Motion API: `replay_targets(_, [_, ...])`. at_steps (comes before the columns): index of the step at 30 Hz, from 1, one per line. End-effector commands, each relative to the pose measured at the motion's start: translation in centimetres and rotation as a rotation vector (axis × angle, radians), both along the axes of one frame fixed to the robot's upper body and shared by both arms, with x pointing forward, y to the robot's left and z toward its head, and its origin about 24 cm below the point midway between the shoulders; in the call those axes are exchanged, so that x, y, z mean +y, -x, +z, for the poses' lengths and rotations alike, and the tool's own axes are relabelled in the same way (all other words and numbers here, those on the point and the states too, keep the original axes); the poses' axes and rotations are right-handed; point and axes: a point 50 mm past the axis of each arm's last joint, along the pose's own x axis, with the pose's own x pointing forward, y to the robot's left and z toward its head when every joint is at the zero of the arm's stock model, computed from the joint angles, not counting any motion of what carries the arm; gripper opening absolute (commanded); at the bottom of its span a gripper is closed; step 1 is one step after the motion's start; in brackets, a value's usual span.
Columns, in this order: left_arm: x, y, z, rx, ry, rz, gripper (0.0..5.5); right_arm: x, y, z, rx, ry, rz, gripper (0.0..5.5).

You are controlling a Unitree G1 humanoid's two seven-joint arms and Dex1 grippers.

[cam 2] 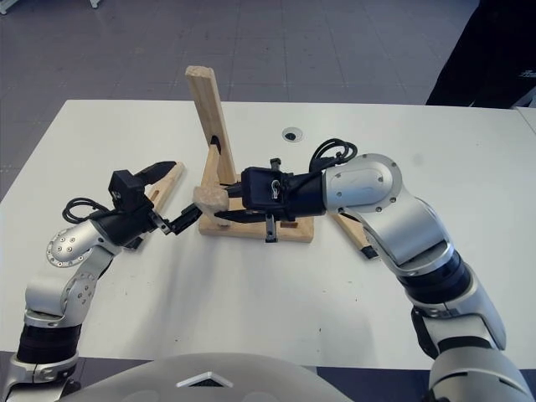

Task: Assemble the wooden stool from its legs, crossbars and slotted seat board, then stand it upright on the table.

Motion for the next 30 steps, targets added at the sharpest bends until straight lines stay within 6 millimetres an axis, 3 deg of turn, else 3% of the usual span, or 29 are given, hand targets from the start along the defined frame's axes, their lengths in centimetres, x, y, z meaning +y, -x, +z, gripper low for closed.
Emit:
replay_targets(1, [-0.3,-0.4,0.3,-0.009,0.018,0.012,5.5,0.4,0.3,-2.5,0.133,0.083,0.037,1.04])
replay_targets(8, [-0.1,0.1,5.4,-0.177,0.295,-0.029,5.5,-0.5,-1.3,-1.8,0.164,0.077,-0.03,1.04])
replay_targets(12, [1.2,-0.5,6.3,-0.193,0.303,0.031,5.5,-0.6,-1.9,-1.6,0.164,0.078,-0.042,1.04])
replay_targets(16, [4.0,-1.6,3.8,-0.119,0.061,0.152,5.5,-1.2,-2.8,-0.7,0.189,0.074,-0.034,1.04])
replay_targets(19, [4.2,-1.5,2.7,-0.119,-0.091,0.094,5.5,-2.0,-3.9,-0.1,0.206,0.096,-0.022,1.03])
replay_targets(24, [2.6,-2.5,4.6,-0.283,-0.184,-0.069,5.5,-3.7,-5.0,0.1,0.264,0.2,0.06,1.03])
replay_targets(27, [0.8,-2.5,5.4,-0.42,-0.423,-0.329,5.5,-4.8,-5.2,-0.1,0.295,0.265,0.113,1.03])
replay_targets(30, [-0.7,-3.0,6.7,-0.543,-0.595,-0.538,5.5,-4.6,-5.4,-0.2,0.283,0.268,0.118,1.03])
